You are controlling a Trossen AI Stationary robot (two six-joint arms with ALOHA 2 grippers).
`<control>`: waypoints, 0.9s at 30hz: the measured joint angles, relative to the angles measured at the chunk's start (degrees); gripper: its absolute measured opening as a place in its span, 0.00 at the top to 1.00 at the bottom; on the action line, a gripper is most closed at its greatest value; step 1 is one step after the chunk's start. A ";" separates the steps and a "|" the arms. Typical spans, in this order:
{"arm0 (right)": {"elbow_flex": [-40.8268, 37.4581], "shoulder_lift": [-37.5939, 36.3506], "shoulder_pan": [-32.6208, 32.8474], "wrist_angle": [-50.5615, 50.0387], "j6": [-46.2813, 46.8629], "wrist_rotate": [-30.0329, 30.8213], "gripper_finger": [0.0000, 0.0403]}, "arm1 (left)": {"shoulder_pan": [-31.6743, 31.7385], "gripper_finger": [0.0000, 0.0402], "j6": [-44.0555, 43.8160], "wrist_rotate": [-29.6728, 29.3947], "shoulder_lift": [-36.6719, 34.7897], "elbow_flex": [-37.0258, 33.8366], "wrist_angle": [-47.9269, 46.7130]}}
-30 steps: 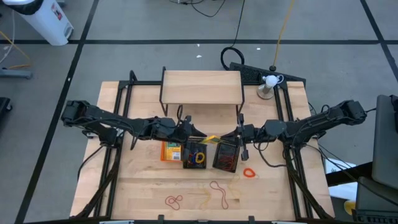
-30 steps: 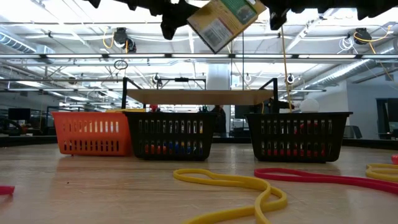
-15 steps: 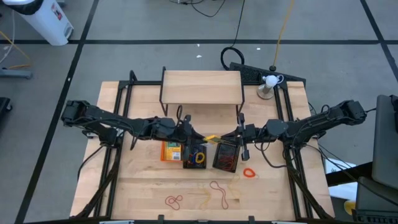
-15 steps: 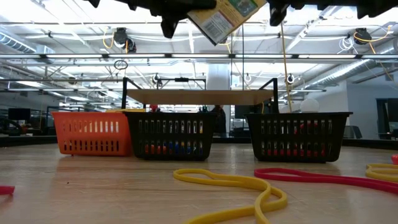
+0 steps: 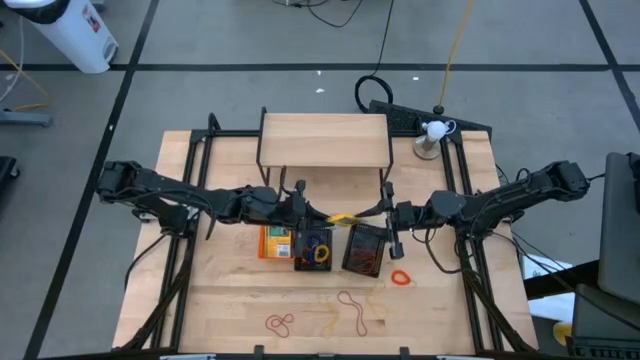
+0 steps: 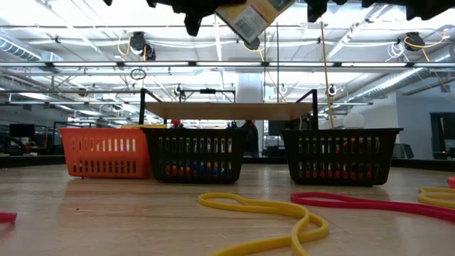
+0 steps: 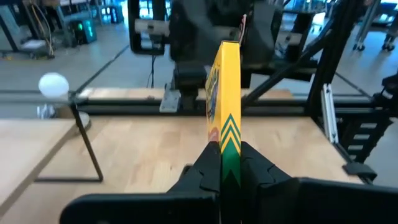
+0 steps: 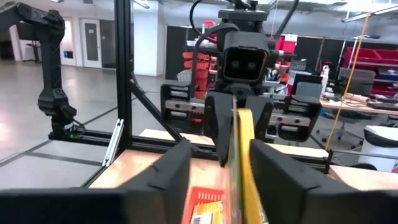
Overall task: Pick & Place Office Desk Supplies
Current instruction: Put the crayons box into the orange bin
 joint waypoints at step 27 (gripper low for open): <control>0.00 -1.31 0.00 -6.88 -0.39 6.07 0.44 | -22.80 1.00 -36.85 -35.33 -18.18 0.00 -41.84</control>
